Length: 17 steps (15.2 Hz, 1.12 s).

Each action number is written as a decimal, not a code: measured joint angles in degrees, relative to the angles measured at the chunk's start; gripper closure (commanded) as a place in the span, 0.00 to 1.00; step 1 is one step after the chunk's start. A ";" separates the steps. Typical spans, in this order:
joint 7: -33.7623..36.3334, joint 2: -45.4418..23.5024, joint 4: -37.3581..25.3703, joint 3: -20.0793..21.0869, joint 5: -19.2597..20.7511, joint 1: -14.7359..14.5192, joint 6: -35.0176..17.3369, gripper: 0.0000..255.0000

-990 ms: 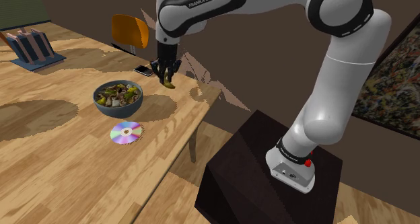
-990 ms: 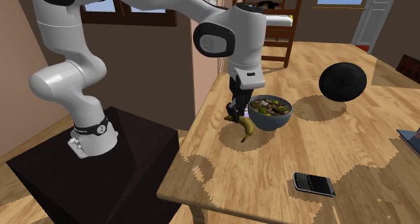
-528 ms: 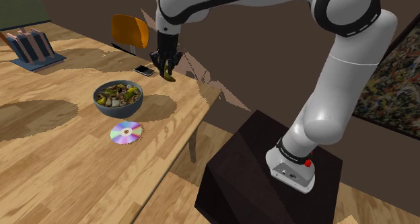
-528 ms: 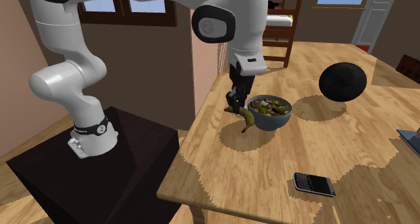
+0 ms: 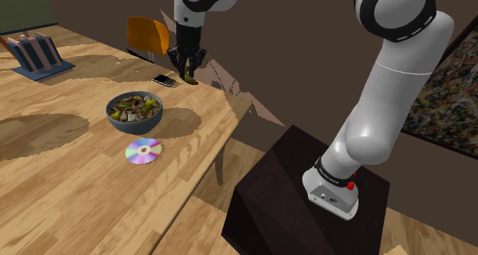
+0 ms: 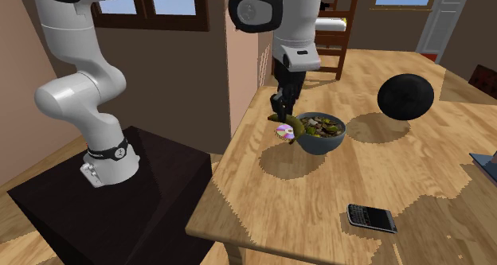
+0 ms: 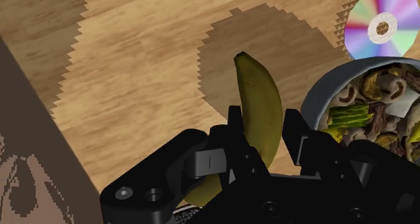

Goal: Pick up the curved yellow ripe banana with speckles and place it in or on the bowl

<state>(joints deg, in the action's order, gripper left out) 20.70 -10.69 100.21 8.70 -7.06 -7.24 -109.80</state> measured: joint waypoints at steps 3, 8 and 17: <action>3.05 -3.11 -5.19 0.99 0.78 -1.78 1.77 1.00; 9.13 -10.59 -15.46 2.63 2.69 -5.96 3.91 1.00; 17.60 -27.61 -42.29 3.60 6.44 -14.23 12.93 1.00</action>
<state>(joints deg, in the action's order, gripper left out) 38.30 -38.29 57.91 12.30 -0.63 -21.46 -96.87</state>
